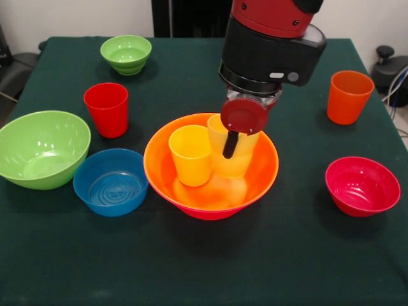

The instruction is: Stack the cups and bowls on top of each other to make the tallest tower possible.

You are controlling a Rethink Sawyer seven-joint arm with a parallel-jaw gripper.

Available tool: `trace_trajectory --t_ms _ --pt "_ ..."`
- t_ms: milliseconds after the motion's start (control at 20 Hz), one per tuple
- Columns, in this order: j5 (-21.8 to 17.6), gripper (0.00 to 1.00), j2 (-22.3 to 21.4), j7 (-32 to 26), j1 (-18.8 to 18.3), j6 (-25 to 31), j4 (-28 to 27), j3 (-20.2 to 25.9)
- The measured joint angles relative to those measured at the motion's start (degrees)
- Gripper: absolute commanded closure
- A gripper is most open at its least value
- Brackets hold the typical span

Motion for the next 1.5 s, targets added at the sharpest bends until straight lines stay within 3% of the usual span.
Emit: trace_trajectory --t_ms 950,1500 --pt "0.0 1.0 5.32 0.0 -1.27 0.0 -4.34 0.01" --pt "0.01 1.0 6.13 0.0 -2.94 0.0 -5.71 0.01"
